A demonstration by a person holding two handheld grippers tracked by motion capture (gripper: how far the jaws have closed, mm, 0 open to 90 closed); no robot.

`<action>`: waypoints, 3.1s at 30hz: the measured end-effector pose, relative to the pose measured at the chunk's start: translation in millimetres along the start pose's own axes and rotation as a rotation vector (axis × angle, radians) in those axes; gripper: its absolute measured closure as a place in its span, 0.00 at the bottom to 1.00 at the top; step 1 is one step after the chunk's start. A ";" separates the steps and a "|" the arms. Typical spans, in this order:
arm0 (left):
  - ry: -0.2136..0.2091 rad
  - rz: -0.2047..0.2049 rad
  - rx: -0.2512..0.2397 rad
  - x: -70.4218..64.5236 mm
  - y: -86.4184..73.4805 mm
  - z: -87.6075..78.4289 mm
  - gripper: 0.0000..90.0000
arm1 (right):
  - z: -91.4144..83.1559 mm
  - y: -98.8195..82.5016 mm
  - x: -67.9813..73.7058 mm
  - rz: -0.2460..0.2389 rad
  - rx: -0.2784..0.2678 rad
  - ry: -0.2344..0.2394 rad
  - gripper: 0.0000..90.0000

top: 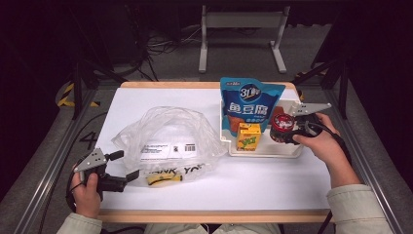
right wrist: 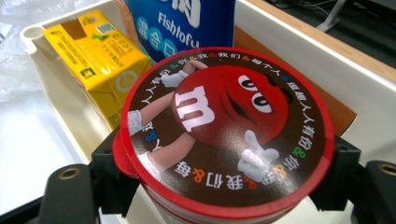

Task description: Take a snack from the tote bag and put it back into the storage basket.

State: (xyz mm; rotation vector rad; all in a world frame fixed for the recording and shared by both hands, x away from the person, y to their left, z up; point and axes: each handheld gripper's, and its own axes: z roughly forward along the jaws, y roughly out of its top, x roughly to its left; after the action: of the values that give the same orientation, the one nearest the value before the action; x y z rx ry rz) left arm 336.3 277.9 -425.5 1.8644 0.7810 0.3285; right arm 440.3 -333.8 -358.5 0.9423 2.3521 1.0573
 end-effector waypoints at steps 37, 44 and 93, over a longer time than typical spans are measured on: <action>0.011 -0.001 0.009 0.6 0.1 -0.5 0.04 | 31.4 -19.6 -1.2 0.040 0.153 0.020 0.29; 0.011 -0.005 0.005 0.3 0.0 -0.4 0.04 | 34.0 -21.6 -0.7 0.042 0.182 0.017 0.29; 0.012 -0.006 0.009 0.5 -0.3 -0.3 0.04 | 29.2 -23.4 -3.0 0.042 0.209 -0.038 0.21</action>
State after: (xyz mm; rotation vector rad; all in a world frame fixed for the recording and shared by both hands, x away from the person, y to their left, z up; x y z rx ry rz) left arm 336.4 278.5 -425.6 1.8693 0.7973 0.3329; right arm 449.7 -332.8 -394.8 1.0794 2.4558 0.8120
